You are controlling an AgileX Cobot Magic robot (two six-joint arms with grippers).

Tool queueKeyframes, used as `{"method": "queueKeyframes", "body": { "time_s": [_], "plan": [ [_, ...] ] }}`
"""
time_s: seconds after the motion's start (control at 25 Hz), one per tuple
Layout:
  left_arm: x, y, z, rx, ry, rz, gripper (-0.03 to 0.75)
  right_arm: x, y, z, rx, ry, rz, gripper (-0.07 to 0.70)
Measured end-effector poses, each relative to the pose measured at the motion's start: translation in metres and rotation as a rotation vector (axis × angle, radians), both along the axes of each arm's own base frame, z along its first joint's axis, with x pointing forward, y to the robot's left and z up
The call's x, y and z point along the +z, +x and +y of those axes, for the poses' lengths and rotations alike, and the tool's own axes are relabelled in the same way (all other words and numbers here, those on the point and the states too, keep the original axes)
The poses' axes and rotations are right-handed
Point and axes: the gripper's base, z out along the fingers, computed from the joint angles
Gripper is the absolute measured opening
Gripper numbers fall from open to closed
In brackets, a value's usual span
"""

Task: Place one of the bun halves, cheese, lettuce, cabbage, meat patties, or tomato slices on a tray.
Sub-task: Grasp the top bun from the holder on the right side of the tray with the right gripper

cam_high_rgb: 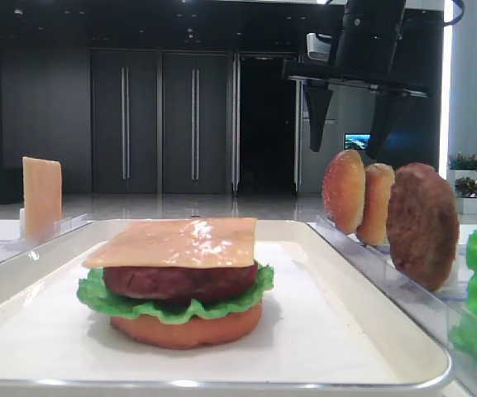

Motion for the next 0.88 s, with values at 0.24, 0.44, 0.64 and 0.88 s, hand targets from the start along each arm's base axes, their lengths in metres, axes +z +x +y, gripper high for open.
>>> {"method": "queueKeyframes", "body": {
  "time_s": [0.24, 0.44, 0.64, 0.88],
  "plan": [
    [0.0000, 0.0000, 0.0000, 0.000, 0.000, 0.000, 0.159, -0.0004, -0.0006, 0.0022, -0.002, 0.024, 0.010, 0.496],
    [0.0000, 0.0000, 0.0000, 0.000, 0.000, 0.000, 0.159, -0.0011, -0.0008, 0.0034, -0.003, 0.037, 0.016, 0.496],
    [0.0000, 0.0000, 0.0000, 0.000, 0.000, 0.000, 0.159, -0.0008, -0.0013, 0.0050, -0.004, 0.056, 0.023, 0.496],
    [0.0000, 0.0000, 0.0000, 0.000, 0.000, 0.000, 0.159, -0.0008, -0.0015, 0.0056, -0.005, 0.063, 0.026, 0.496]
  ]
}}
